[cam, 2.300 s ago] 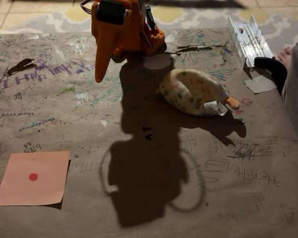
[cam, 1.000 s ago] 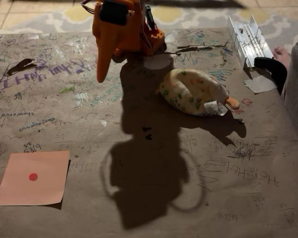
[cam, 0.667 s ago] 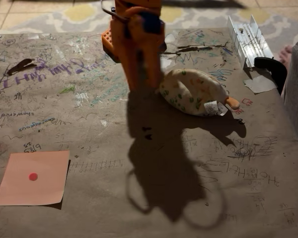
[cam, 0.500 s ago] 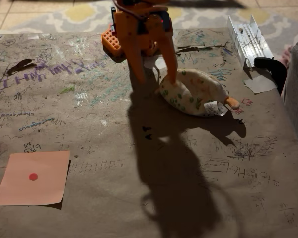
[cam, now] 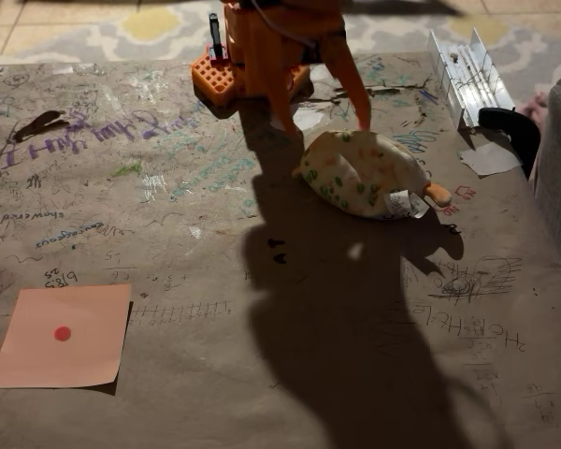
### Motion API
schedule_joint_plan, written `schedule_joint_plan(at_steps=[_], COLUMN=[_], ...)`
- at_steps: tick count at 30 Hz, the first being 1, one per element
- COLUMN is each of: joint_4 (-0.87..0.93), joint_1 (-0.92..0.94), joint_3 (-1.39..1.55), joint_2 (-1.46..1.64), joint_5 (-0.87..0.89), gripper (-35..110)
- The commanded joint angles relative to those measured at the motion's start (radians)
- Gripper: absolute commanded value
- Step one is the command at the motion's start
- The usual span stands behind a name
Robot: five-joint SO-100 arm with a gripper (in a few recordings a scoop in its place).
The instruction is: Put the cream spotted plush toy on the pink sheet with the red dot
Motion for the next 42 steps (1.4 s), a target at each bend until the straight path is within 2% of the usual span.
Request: schedule_joint_plan(at_steps=[1,6,8,10,20,24,27,32,37,42], joint_4=[-0.15,-0.21,-0.241,-0.262,-0.414,-0.423,-0.33,-0.204,-0.272,-0.46], joint_1=[0.018,0.041,0.035,0.037,0.044,0.095,0.156,0.218,0.327,0.443], joint_3=[0.028,-0.034,-0.071,-0.101,-0.098,-0.075,-0.13,-0.262,-0.267,-0.23], joint_2=[-0.075,-0.222,-0.268,-0.302,-0.272,-0.091,0.155,0.565,0.801,0.948], joint_5=[-0.034,-0.009,0.058,0.127,0.368,0.44,0.499,0.471,0.36,0.301], gripper=[28,25,17,0,0,0,0,0,0,0])
